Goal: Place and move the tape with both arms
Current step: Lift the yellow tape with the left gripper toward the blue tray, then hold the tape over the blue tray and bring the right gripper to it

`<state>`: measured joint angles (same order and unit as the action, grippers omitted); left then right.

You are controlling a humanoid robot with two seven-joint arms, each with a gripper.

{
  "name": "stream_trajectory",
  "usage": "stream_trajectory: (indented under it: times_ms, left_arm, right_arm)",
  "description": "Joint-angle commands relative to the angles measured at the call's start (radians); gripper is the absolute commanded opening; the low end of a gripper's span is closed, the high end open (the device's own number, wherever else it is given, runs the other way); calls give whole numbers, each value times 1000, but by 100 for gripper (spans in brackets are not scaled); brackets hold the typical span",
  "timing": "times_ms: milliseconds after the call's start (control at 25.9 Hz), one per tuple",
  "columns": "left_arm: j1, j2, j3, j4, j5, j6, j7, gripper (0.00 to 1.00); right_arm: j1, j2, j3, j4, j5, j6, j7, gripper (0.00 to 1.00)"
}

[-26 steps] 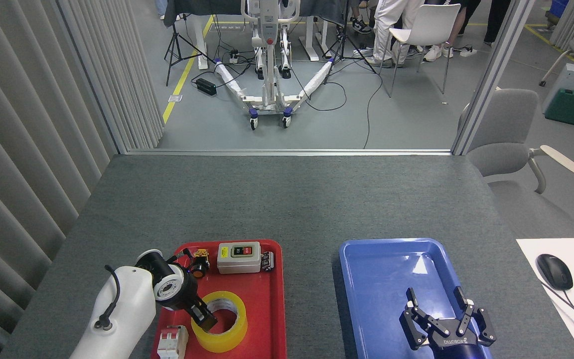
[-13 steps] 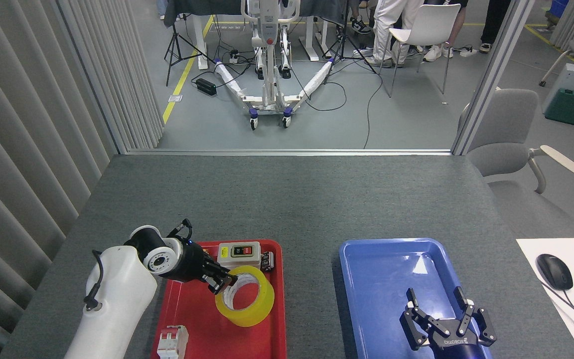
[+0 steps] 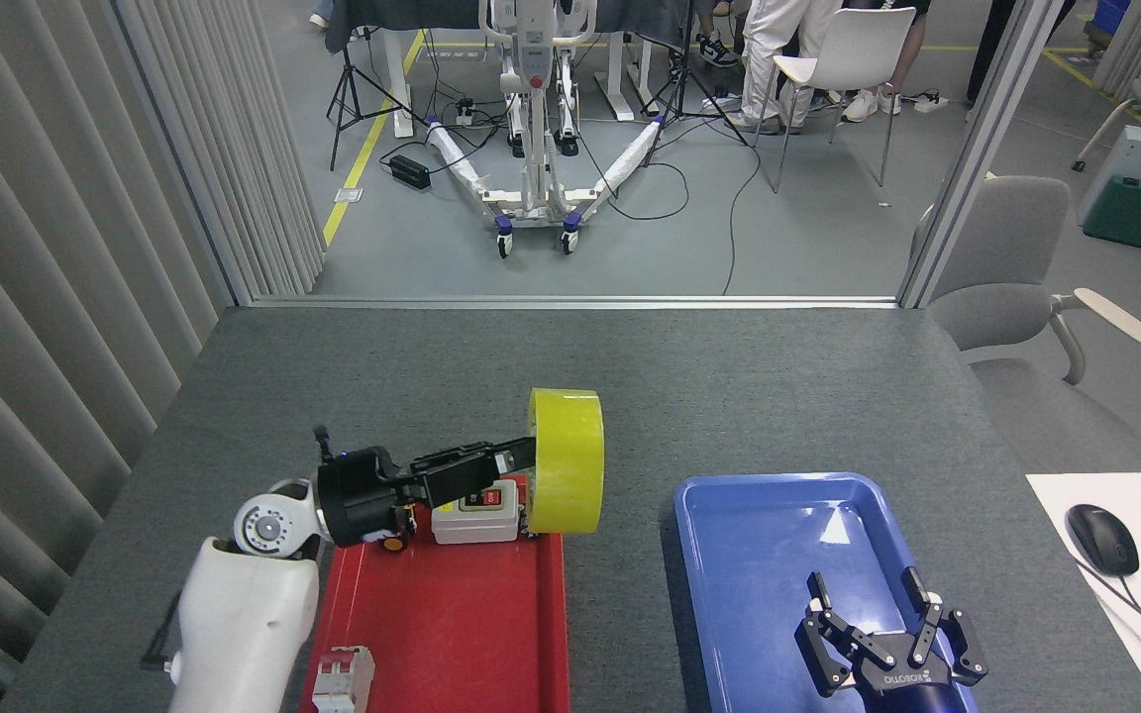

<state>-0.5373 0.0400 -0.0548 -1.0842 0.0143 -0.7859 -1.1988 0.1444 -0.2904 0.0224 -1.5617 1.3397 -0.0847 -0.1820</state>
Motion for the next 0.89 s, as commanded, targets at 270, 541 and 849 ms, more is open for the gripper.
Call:
stream_trajectory:
  times_ms: [270,541,849]
  left_arm:
    - [31,-169,-71,187,-212,0,-10,0]
    - [31,-175,-100,210,-212,0,-10,0]
    - [33,-175,-99,204,-212,0,-4,0]
  right_arm:
    - [9,-131,-160,-3,-4,-701,-201,100]
    - [9,-147,-173,-21,-4,-701,-195,100]
    - [92,-142,-165,-100,-4,-701,-154,100]
